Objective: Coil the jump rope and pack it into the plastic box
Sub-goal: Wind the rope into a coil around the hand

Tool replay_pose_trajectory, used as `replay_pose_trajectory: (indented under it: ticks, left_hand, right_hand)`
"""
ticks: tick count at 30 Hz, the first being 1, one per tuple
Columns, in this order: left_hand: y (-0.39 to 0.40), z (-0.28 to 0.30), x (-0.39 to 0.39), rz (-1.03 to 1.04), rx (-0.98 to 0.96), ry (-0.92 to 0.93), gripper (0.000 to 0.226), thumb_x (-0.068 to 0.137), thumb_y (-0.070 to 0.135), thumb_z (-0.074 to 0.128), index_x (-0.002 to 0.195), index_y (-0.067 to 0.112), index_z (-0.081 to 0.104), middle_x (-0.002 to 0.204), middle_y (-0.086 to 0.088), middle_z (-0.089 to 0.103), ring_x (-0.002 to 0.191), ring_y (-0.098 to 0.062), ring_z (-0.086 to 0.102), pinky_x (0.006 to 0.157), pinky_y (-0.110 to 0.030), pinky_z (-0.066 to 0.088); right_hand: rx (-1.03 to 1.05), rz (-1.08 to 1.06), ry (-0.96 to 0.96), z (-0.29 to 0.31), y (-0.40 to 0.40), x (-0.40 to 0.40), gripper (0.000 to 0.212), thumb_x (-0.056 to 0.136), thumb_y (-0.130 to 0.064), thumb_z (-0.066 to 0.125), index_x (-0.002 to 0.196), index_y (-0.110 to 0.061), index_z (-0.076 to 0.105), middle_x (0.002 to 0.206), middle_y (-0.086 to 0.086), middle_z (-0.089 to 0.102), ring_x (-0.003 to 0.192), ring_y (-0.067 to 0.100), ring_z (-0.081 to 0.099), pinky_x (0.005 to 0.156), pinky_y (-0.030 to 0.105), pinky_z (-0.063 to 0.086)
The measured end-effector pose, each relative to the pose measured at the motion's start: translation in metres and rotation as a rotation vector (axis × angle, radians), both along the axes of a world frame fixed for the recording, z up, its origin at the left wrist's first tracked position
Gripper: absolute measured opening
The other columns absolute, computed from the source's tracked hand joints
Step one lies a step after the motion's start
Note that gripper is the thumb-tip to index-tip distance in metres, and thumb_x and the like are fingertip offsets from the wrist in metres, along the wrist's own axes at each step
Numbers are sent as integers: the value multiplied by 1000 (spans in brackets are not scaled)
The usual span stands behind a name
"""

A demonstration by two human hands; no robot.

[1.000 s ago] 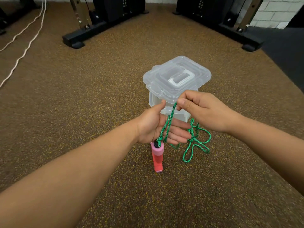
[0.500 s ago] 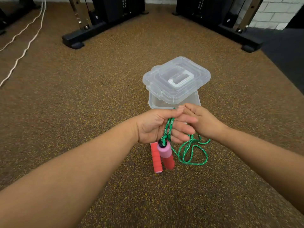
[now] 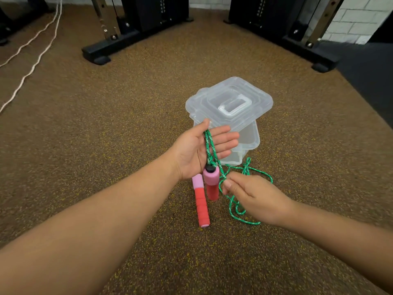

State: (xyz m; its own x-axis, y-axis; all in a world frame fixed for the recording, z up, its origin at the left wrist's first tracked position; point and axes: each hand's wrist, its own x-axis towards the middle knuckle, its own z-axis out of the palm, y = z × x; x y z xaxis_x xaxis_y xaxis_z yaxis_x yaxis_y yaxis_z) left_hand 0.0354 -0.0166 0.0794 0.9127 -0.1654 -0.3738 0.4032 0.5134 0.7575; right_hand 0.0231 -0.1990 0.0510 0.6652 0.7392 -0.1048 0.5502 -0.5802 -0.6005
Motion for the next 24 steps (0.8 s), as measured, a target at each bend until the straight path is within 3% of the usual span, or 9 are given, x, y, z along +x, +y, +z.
replay_pose_trajectory:
  ticks: [2,7,11,13,15,18,21,24]
  left_hand:
    - [2,1,1,-1,-37,33,68,96,53,20,125,1,52,101,-13,73,89,-21,72,79,-30,57]
    - [4,1,1,-107,-8,71,98,83,76,10,132,-1,45,111,-20,67,99,-28,68,93,-36,49]
    - [-1,-3,-1,-223,63,101,108,76,83,9,133,-1,46,118,-25,62,108,-36,61,94,-39,46]
    - [-4,-4,-4,-264,59,79,108,77,83,9,134,0,47,122,-27,55,104,-37,56,86,-38,44]
    - [-7,-4,-7,-276,64,41,101,81,78,6,131,2,50,124,-30,49,106,-36,52,87,-40,43]
    - [-9,1,-11,-404,135,19,105,79,78,-1,120,0,57,108,-32,61,92,-35,62,88,-41,45]
    - [-10,1,-14,-558,178,25,118,74,81,-5,126,-8,51,99,-25,69,79,-32,68,77,-35,49]
    - [-13,4,-15,-613,120,29,114,75,81,0,124,-8,52,87,-18,74,69,-29,69,66,-30,54]
  right_hand:
    - [-13,50,-31,8,1,-4,23,98,-40,35,83,-32,51,66,-39,52,59,-9,48,56,12,30]
    - [16,162,-122,34,8,-11,32,93,-48,33,85,-26,55,68,-14,54,66,3,48,66,31,42]
    - [158,182,-64,66,16,-3,25,91,-44,39,75,-34,55,62,-20,51,63,2,48,60,26,37]
    - [215,156,-4,78,19,5,24,90,-38,42,74,-32,58,62,-16,54,61,5,49,60,26,39]
    - [260,118,81,86,21,14,23,92,-33,44,75,-29,59,56,-8,54,53,8,47,58,31,44]
    - [263,49,8,89,19,31,24,93,-32,48,76,-20,60,52,-5,51,49,3,42,52,18,38]
    - [226,-29,-59,83,16,51,25,94,-37,51,74,-25,60,54,-9,41,51,5,36,50,21,31]
    - [244,-105,0,69,14,63,24,93,-35,50,72,-25,58,55,-9,40,51,3,35,50,20,30]
